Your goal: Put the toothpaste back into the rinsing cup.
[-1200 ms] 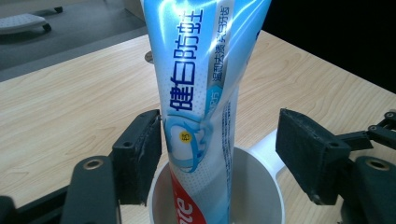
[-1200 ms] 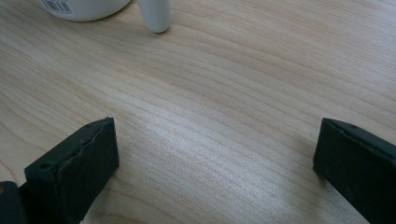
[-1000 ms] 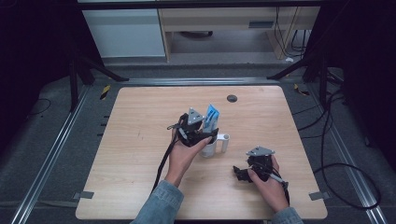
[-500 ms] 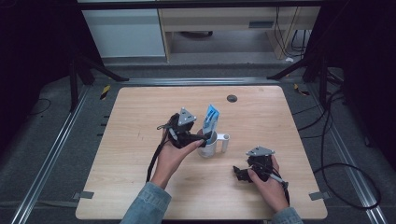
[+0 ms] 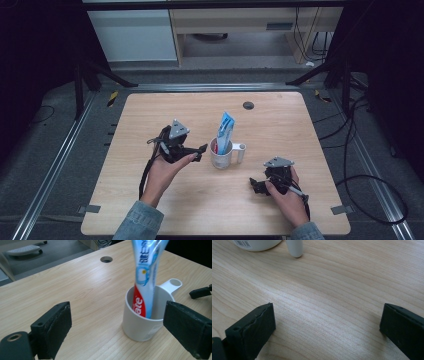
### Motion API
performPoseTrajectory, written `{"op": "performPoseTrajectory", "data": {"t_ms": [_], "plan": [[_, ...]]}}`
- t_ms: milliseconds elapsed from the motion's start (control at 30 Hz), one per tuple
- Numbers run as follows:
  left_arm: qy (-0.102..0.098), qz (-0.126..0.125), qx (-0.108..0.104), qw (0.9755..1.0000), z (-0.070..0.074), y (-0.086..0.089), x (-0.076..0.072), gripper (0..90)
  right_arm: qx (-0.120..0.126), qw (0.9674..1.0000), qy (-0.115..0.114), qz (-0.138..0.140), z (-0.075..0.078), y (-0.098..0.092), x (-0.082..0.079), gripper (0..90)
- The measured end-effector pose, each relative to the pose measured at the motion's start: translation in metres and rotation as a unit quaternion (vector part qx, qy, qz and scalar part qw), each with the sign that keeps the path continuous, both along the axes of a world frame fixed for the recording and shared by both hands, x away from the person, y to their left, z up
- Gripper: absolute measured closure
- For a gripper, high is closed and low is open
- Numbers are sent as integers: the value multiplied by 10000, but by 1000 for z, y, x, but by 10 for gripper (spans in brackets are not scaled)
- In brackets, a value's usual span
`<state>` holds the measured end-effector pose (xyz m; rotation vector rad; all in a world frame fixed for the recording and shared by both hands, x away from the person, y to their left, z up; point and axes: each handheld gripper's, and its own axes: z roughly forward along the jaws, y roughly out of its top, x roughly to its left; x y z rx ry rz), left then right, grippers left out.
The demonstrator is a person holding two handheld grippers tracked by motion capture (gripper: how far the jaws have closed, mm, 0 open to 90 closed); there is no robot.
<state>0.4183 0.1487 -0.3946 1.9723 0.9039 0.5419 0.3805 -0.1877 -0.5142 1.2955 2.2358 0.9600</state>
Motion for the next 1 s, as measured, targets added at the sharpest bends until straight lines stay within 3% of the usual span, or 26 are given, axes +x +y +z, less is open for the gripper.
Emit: {"op": "performPoseTrajectory", "data": {"t_ms": [300, 600, 667, 733, 1000], "plan": [[242, 196, 118, 9994, -21, 26, 2, 79, -57, 10000, -65, 22, -1, 0, 1, 4], [536, 501, 296, 9969, -46, 57, 4, 78, -57, 10000, -62, 16, -1, 0, 1, 4], [647, 588, 386, 9954, -52, 64, 5, 77, -113, 9999, -115, 46, -1, -1, 1, 4], [819, 744, 498, 9926, -61, 77, 7, 77, -1, 10000, -1, -5, 0, 0, 0, 4], [972, 1022, 723, 9874, -78, 104, 7, 73, -69, 9999, -76, 20, -1, -1, 1, 4]]}}
